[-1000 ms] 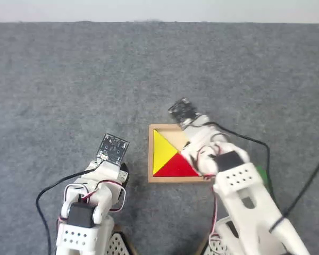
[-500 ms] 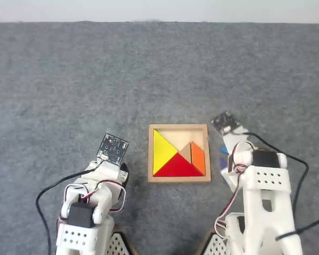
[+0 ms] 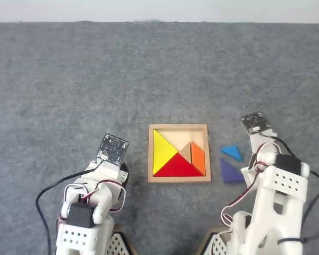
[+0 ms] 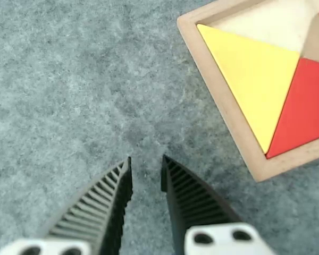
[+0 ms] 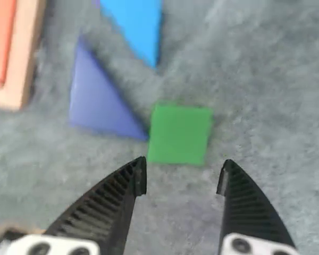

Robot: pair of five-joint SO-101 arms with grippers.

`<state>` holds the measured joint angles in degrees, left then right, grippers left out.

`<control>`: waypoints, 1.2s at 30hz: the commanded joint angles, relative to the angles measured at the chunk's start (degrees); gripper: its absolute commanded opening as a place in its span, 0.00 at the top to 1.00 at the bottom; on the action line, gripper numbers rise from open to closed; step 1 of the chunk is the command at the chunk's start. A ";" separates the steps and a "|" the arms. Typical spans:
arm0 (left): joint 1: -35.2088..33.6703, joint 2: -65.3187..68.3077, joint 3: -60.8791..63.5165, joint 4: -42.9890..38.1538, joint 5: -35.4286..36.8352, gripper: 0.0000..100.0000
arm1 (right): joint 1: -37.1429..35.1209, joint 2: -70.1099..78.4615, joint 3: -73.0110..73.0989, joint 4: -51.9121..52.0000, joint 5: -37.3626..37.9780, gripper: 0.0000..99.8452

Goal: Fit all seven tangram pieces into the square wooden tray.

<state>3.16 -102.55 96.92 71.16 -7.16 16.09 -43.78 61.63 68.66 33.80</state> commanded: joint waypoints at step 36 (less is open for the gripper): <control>0.09 -0.09 -0.40 0.26 0.35 0.91 | 1.63 22.37 -3.25 -20.97 -5.27 0.77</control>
<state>3.16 -102.55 96.92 71.16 -7.16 16.79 -22.24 62.42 48.53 27.30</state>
